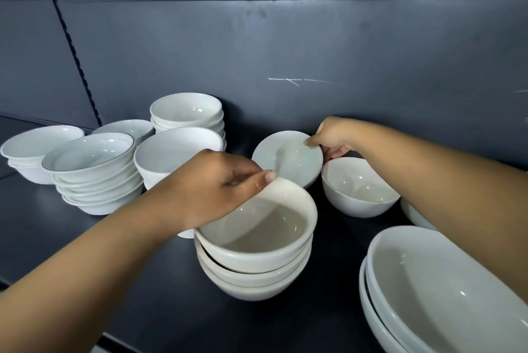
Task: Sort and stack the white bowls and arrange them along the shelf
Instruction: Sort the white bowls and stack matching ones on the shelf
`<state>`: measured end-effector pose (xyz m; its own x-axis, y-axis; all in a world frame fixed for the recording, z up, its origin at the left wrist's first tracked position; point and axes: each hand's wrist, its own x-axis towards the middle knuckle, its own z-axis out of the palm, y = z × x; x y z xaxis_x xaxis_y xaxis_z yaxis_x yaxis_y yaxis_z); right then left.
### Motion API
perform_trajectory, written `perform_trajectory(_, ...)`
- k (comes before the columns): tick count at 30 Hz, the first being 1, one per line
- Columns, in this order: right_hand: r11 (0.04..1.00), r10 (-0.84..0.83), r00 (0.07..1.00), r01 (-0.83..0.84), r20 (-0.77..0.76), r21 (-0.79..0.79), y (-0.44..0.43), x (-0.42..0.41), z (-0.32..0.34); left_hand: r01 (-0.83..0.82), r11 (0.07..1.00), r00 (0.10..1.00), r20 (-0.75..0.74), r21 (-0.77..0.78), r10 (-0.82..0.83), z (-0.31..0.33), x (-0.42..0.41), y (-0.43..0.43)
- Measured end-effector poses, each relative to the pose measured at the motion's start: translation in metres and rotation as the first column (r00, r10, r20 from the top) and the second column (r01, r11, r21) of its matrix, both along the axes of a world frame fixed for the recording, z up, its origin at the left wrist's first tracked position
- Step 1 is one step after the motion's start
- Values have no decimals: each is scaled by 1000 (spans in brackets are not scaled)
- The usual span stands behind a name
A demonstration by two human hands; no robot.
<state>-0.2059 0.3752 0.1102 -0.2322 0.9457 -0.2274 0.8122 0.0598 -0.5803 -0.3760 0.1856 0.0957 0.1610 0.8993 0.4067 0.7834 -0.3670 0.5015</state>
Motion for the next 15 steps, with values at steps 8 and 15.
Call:
perform_trajectory(8, 991, -29, 974, 57, -224, 119, -25, 27, 59, -40, 993, 979, 201, 107, 17, 40, 7, 2)
perform_trajectory(15, 994, -22, 877, 71, -479, 86, -82, 54, 123, 1, 1000, 888, 460, 3, -3, 65, 17, 31)
